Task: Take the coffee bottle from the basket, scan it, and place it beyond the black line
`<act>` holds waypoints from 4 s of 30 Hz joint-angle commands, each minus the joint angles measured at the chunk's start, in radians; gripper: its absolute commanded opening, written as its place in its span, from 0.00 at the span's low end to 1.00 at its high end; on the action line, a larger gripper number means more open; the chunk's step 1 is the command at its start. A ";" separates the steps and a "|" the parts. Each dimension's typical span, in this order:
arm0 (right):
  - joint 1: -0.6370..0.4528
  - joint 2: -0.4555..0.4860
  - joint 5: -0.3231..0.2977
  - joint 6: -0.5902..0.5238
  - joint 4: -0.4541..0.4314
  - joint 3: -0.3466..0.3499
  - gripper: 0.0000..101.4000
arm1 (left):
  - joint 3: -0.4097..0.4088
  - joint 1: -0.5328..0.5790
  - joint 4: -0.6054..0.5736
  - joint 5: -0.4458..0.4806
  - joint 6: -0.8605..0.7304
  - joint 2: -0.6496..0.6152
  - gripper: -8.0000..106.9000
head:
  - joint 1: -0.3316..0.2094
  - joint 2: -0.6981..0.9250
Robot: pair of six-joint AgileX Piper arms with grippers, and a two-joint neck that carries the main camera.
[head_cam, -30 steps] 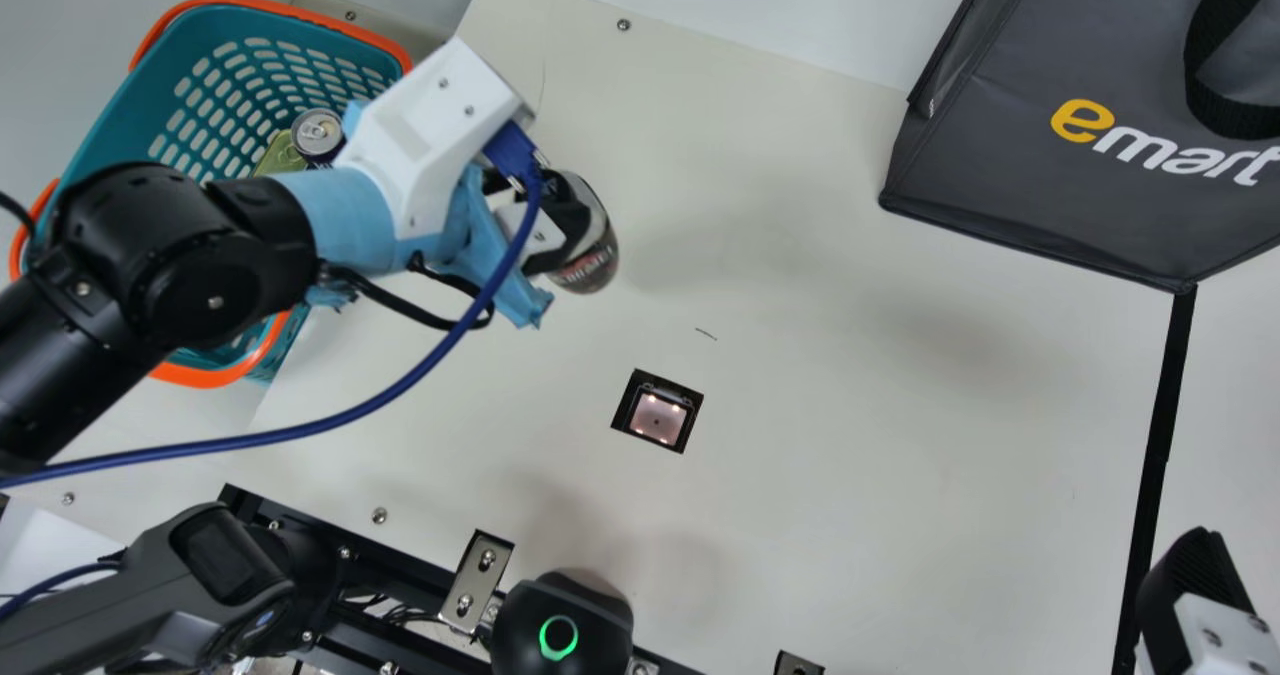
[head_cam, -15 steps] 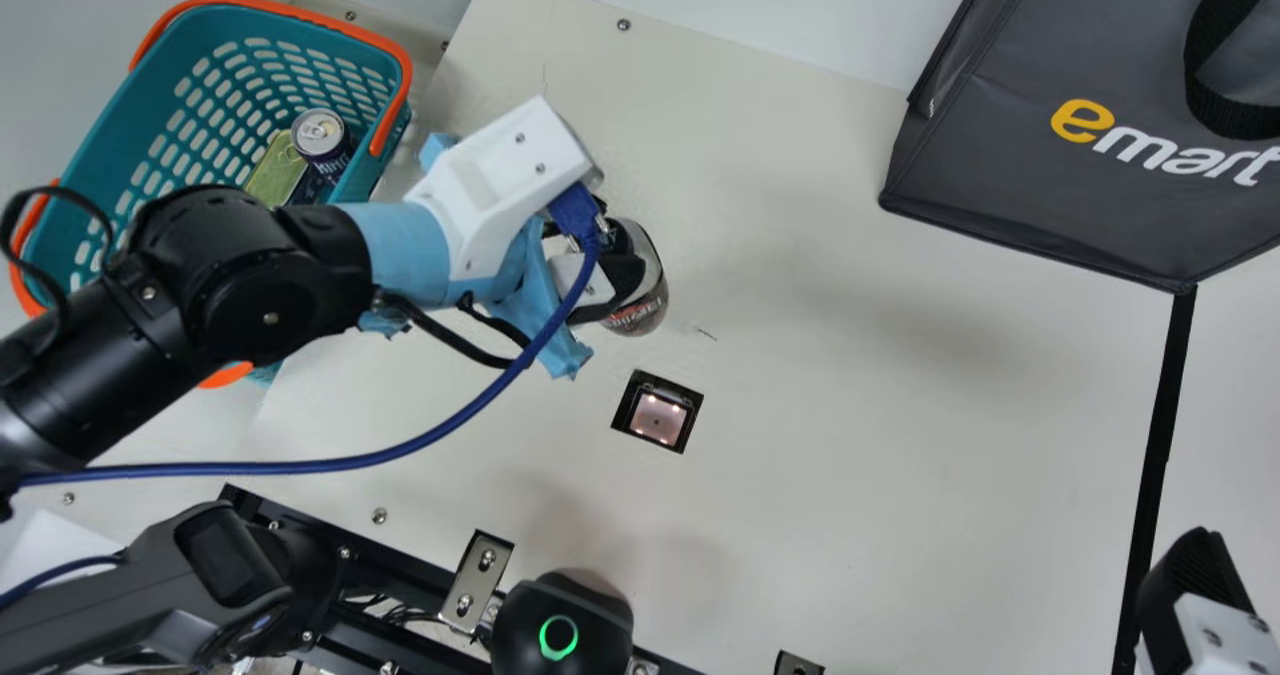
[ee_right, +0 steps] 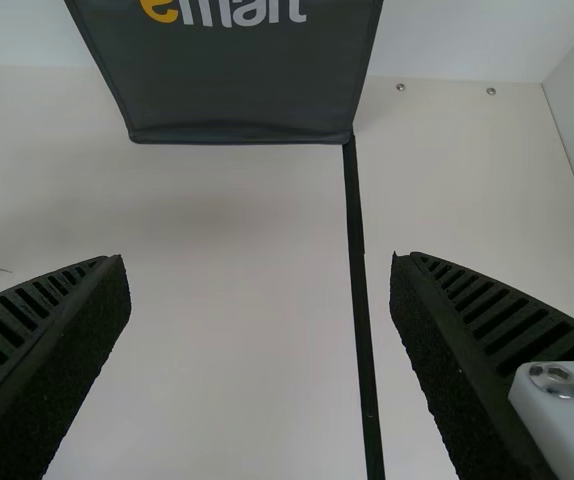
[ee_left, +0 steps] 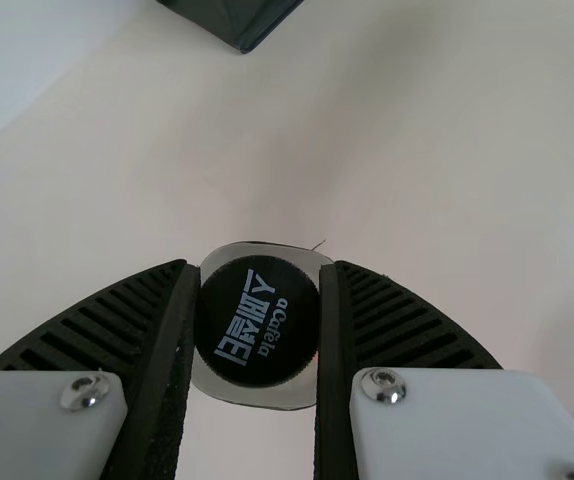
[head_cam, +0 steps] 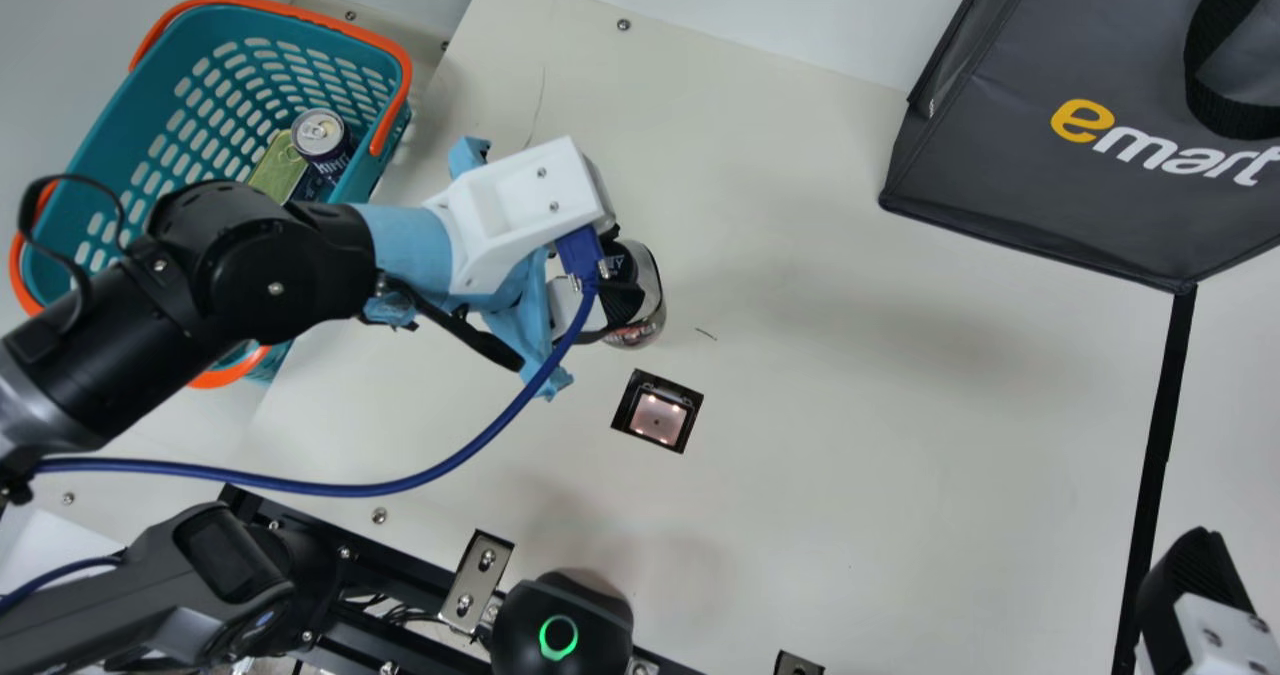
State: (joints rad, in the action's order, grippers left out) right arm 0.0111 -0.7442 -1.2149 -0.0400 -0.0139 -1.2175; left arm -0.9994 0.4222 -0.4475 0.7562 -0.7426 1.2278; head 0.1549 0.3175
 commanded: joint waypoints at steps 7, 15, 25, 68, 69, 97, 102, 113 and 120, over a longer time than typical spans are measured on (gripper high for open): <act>0.000 0.000 0.000 0.000 0.000 0.000 0.90 | 0.020 -0.038 -0.063 0.004 -0.145 0.015 0.16 | -0.017 0.004; 0.000 0.000 0.000 0.000 0.000 0.000 0.90 | 0.047 -0.050 -0.094 -0.011 -0.200 0.028 0.16 | -0.017 0.004; 0.000 0.000 0.000 0.000 0.000 0.000 0.90 | 0.065 -0.044 -0.112 -0.041 -0.216 0.047 0.16 | -0.017 0.004; 0.000 0.000 0.000 0.000 0.000 0.000 0.90 | -0.004 -0.061 -0.046 -0.042 -0.066 0.024 0.85 | -0.017 0.004; 0.000 0.000 0.000 0.000 0.000 0.000 0.90 | -0.006 -0.063 -0.035 -0.043 -0.051 0.020 0.85 | -0.017 0.004; 0.000 0.000 0.000 0.000 0.000 0.000 0.90 | -0.012 -0.207 0.285 -0.043 0.315 -0.128 0.85 | -0.017 0.004; 0.000 0.000 0.000 0.000 0.000 0.000 0.90 | -0.012 -0.250 0.297 -0.030 0.326 -0.146 0.85 | -0.017 0.004; 0.000 0.000 0.000 0.000 0.000 0.000 0.90 | -0.002 -0.356 0.278 -0.016 0.307 -0.174 0.85 | -0.017 0.004; 0.000 0.000 0.000 0.000 0.000 0.000 0.90 | 0.003 -0.418 0.251 -0.003 0.279 -0.191 0.85 | -0.017 0.004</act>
State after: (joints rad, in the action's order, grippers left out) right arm 0.0111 -0.7442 -1.2150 -0.0400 -0.0139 -1.2175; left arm -0.9975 0.0131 -0.1926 0.7532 -0.4594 1.0372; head 0.1549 0.3191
